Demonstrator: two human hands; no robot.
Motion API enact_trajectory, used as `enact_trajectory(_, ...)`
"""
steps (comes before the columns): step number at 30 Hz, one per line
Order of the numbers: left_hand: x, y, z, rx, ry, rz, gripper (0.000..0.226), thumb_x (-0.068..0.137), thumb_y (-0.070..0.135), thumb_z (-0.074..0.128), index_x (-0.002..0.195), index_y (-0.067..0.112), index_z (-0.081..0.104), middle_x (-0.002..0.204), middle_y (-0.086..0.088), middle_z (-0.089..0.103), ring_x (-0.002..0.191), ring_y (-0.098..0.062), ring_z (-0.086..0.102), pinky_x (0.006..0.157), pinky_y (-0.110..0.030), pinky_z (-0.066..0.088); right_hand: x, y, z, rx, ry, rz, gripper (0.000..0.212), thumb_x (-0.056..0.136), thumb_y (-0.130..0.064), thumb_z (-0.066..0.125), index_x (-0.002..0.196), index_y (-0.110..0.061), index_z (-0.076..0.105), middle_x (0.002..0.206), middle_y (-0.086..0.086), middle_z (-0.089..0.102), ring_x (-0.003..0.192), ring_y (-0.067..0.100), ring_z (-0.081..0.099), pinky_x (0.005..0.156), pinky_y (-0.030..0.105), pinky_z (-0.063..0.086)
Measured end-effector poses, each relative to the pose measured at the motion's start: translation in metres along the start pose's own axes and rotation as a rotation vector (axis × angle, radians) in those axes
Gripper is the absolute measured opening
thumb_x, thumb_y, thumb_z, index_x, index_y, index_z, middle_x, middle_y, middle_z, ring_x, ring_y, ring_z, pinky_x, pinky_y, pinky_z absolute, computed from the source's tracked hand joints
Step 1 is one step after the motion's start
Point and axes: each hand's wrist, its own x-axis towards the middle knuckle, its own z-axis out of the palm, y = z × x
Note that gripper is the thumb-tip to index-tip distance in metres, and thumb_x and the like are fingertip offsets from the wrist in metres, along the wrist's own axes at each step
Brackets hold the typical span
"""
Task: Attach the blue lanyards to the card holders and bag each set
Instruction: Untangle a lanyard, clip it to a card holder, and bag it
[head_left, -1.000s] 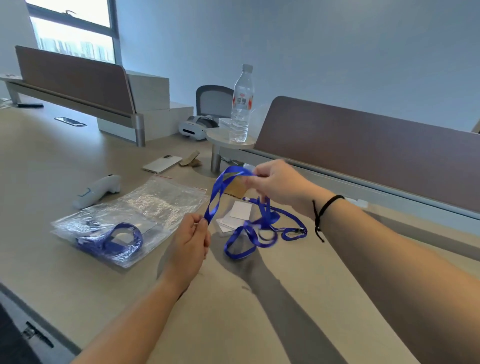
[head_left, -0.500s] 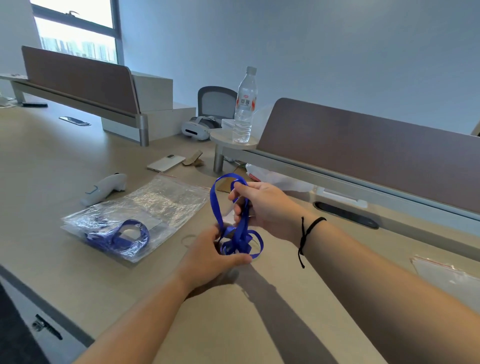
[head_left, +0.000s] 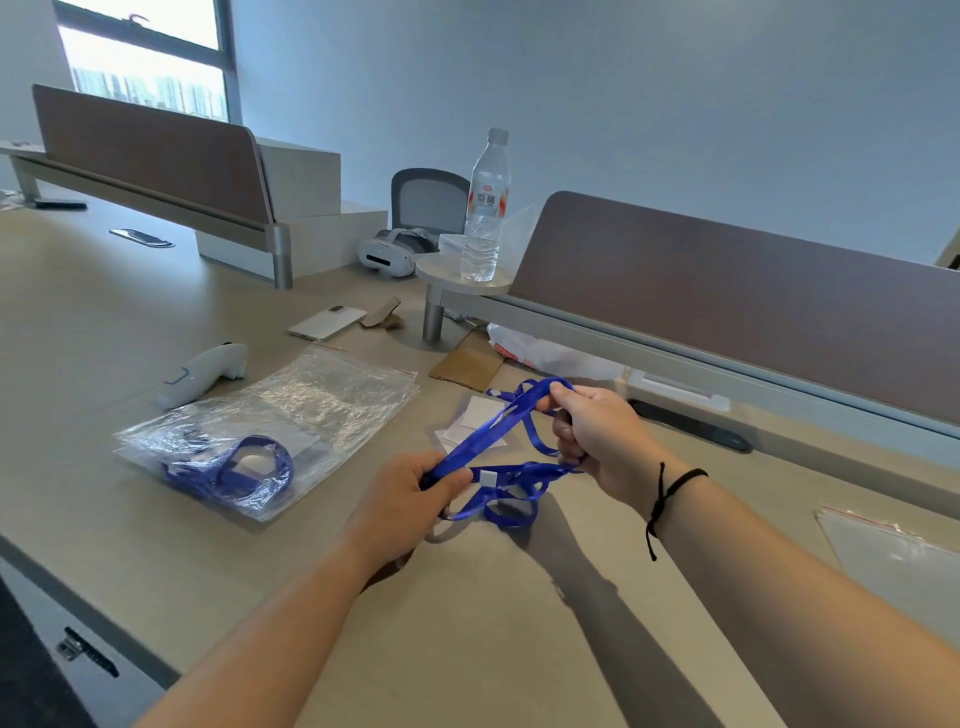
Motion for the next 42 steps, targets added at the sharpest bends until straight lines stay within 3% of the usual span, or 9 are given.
enact_trajectory(8,-0.003,0.007,-0.002,-0.116,0.082,-0.021,0.027,0.104,0.026,0.053,0.089,0.009,0.068,0.065,-0.01,0.064,0.048,-0.01,0.046,0.051,-0.031,0.039,-0.004,-0.002,0.008,-0.029,-0.072,-0.029,0.038,0.108,-0.033,0.039,0.098,-0.009,0.066,0.053,0.0,0.044,0.043,0.011,0.032,0.045,0.023,0.03)
enact_trajectory(12,-0.005,0.013,0.0,-0.209,0.109,-0.011,0.011,0.102,0.016,0.056,0.101,0.015,0.066,0.069,0.004,0.072,0.05,-0.003,0.061,0.048,-0.016,0.045,-0.005,-0.001,0.01,0.046,-0.049,-0.034,0.036,0.107,-0.033,0.043,0.096,-0.009,0.069,0.057,0.002,0.052,0.053,0.015,0.046,0.056,0.03,0.041)
enact_trajectory(15,-0.004,0.009,0.0,-0.144,0.121,-0.012,0.013,0.099,0.024,0.062,0.112,0.027,0.064,0.067,0.006,0.073,0.057,-0.007,0.067,0.054,-0.022,0.05,-0.005,0.003,0.006,0.039,-0.024,-0.046,0.035,0.106,-0.034,0.046,0.096,-0.011,0.071,0.066,0.004,0.061,0.062,0.017,0.055,0.066,0.034,0.048)
enact_trajectory(23,-0.003,0.008,-0.004,-0.133,0.282,-0.067,0.022,0.102,0.019,0.055,0.088,0.02,0.071,0.064,-0.003,0.064,0.054,-0.013,0.049,0.046,-0.025,0.043,-0.013,0.009,-0.01,-0.068,-0.004,-0.09,0.027,0.103,-0.033,0.052,0.1,-0.013,0.07,0.077,0.004,0.064,0.066,0.016,0.065,0.066,0.032,0.059)
enact_trajectory(27,-0.012,0.026,-0.004,-0.228,0.154,-0.033,0.018,0.098,0.025,0.062,0.091,0.011,0.072,0.067,-0.011,0.061,0.052,-0.014,0.045,0.048,-0.026,0.039,-0.022,0.001,-0.008,0.022,-0.107,-0.064,0.026,0.102,-0.033,0.055,0.105,-0.01,0.067,0.074,0.007,0.066,0.06,0.018,0.07,0.062,0.034,0.061)
enact_trajectory(31,-0.021,0.064,0.005,-0.056,-0.069,0.067,0.016,0.089,0.013,0.075,0.103,0.02,0.071,0.066,0.014,0.069,0.059,0.002,0.061,0.058,-0.008,0.045,-0.028,-0.007,0.001,0.085,-0.367,-0.059,0.027,0.098,-0.028,0.062,0.112,-0.005,0.065,0.091,0.016,0.073,0.081,0.031,0.073,0.079,0.042,0.062)
enact_trajectory(35,-0.019,0.071,0.009,0.106,-0.035,0.006,0.015,0.094,0.011,0.068,0.087,-0.002,0.071,0.053,0.004,0.058,0.043,-0.003,0.044,0.049,-0.011,0.038,-0.024,0.0,0.007,0.237,-0.449,-0.096,0.023,0.099,-0.017,0.059,0.116,-0.001,0.065,0.099,0.02,0.074,0.084,0.029,0.072,0.085,0.046,0.059)
enact_trajectory(38,-0.026,0.063,0.001,-0.118,0.01,-0.135,0.023,0.102,0.012,0.056,0.092,-0.002,0.071,0.049,0.007,0.06,0.039,-0.002,0.042,0.044,-0.013,0.037,-0.014,0.024,0.011,-0.21,-0.29,-0.288,0.033,0.095,-0.002,0.051,0.123,-0.016,0.063,0.113,-0.002,0.069,0.09,0.015,0.066,0.08,0.035,0.057)
enact_trajectory(42,-0.032,0.053,-0.015,-0.332,0.066,-0.213,0.034,0.107,0.021,0.044,0.094,0.003,0.07,0.066,-0.009,0.063,0.045,-0.011,0.045,0.042,-0.017,0.034,-0.011,0.067,0.034,-0.877,-0.517,-0.481,0.049,0.092,-0.027,0.067,0.137,-0.038,0.053,0.123,-0.015,0.062,0.102,0.007,0.058,0.09,0.028,0.05)
